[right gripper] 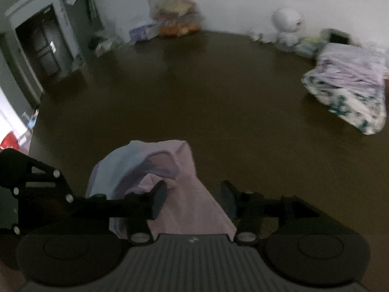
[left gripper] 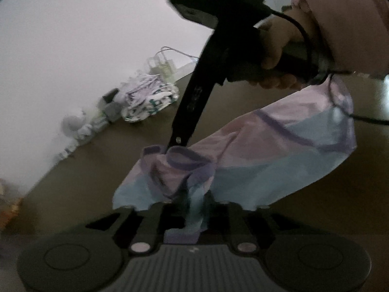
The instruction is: Fold clothes
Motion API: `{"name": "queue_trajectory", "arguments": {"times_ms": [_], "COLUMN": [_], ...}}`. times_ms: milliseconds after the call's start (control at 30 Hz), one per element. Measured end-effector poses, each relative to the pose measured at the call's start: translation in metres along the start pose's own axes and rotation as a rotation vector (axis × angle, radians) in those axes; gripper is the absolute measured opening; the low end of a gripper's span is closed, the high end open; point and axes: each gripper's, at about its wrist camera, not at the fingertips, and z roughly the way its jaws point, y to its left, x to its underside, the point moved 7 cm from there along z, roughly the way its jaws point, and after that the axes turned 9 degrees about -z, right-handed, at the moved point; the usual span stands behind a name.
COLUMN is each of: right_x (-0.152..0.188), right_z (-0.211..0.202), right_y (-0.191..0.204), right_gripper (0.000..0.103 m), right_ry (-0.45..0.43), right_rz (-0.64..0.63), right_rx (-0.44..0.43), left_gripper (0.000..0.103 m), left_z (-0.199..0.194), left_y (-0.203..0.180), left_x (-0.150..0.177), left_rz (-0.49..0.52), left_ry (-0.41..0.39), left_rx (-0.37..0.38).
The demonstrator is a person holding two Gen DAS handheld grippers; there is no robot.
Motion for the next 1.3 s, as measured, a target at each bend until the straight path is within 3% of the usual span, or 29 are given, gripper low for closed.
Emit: {"name": "queue_trajectory", "arguments": {"times_ms": [33,100,200,267,333,400,533,600,667,867,900,1000,1100,1167,1300], "right_x": [0.003,0.001,-0.007,-0.021,-0.033,-0.044,-0.047,-0.041,-0.034,-0.012,-0.009,-0.008,-0.004,0.004,0.031], "right_z": [-0.008,-0.021,-0.038,-0.032,-0.016,0.004,0.034,0.043,0.043,0.022,0.019,0.001,-0.026,-0.046,-0.085], "right_y": [-0.005,-0.010,-0.013,-0.004,0.010,0.019,0.027,0.027,0.025,0.015,0.013,0.010,0.014,0.017,0.026], "right_gripper": [0.052,0.053,0.053,0.053,0.050,0.049,0.043,0.031,0.008,0.005,0.005,0.015,0.035,0.045,0.067], "right_ry": [-0.012,-0.062,-0.155,-0.176,-0.149,-0.088,0.049,0.094,0.113,0.096,0.089,0.019,-0.038,-0.062,-0.099], "right_rz": [0.021,0.081,0.187,0.223,0.254,0.259,0.244,0.261,0.289,0.326,0.334,0.364,0.349,0.332,0.319], "right_rx": [0.010,0.020,0.017,-0.015,-0.054,-0.055,0.000,0.016,0.013,0.024,0.018,-0.006,0.004,0.025,0.091], "left_gripper": [0.041,0.050,0.050,0.047,0.020,0.011,0.010,0.007,0.007,0.023,0.028,0.029,0.024,0.015,0.014], "left_z": [-0.004,-0.023,-0.035,-0.025,-0.013,-0.002,0.021,0.028,0.030,0.017,0.013,0.021,0.035,0.052,0.079], "left_y": [0.002,0.017,0.044,0.046,0.048,0.049,0.052,0.051,0.048,0.068,0.078,0.105,0.128,0.123,0.096], "left_x": [-0.002,-0.007,-0.015,-0.012,-0.009,-0.005,0.001,0.003,0.002,-0.009,-0.015,-0.033,-0.049,-0.054,-0.054], "left_rz": [-0.018,-0.086,-0.180,-0.187,-0.191,-0.195,-0.203,-0.202,-0.191,-0.252,-0.281,-0.332,-0.361,-0.311,-0.203], "left_ry": [-0.004,-0.040,-0.083,-0.059,-0.031,-0.003,0.054,0.067,0.068,0.040,0.021,0.005,0.010,0.050,0.107], "left_rx": [0.031,0.087,0.098,0.101,0.104,0.106,0.111,0.121,0.140,0.210,0.214,0.208,0.213,0.259,0.357]}}
